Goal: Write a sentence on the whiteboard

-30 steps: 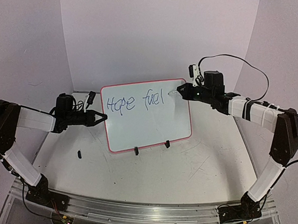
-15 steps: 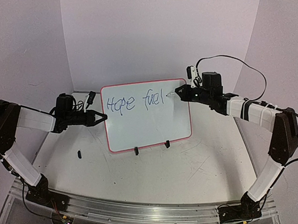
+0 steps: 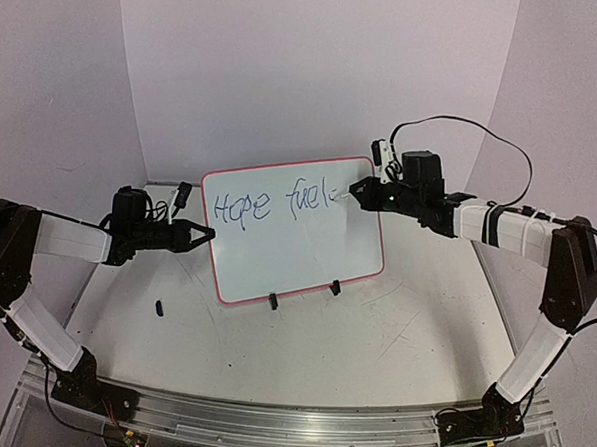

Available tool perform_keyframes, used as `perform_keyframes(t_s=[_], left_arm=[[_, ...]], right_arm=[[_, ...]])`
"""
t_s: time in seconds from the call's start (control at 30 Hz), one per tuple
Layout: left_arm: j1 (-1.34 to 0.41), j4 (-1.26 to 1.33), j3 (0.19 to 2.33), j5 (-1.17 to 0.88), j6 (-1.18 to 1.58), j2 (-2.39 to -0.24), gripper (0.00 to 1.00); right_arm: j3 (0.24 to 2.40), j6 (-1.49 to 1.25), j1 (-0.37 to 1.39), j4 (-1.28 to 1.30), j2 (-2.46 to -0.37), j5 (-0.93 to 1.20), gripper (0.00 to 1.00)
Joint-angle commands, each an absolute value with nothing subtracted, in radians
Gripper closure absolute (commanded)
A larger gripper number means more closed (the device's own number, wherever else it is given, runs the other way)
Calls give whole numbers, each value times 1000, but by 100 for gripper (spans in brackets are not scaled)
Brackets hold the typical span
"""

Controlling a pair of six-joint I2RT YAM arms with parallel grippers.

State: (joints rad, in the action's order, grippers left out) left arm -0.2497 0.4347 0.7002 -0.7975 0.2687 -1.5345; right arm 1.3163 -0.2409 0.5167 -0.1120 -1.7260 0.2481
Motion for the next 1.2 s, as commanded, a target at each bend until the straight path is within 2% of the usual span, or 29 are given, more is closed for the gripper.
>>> perform_keyframes(t_s=[0.0,0.57,0.87,1.07,1.17], left_arm=[[-255,399,730,-658,215,-1545,100],[-257,397,736,-661,215,-1554,100],[-260,396,734,-658,215,-1549,100],[-259,395,732,-650,215,-1551,100],[-259,394,732,-647,217,-1546,100]], right_arm=[[1291,-241,517,-124,-1677,169,100],[1241,-252,519,-118,-1657,192,100],[1283,-274,557,-138,-1696,238,100],[1277,-279,561,-146,-1590,263,100],[1227,-243,561,-146,-1491,198,100]])
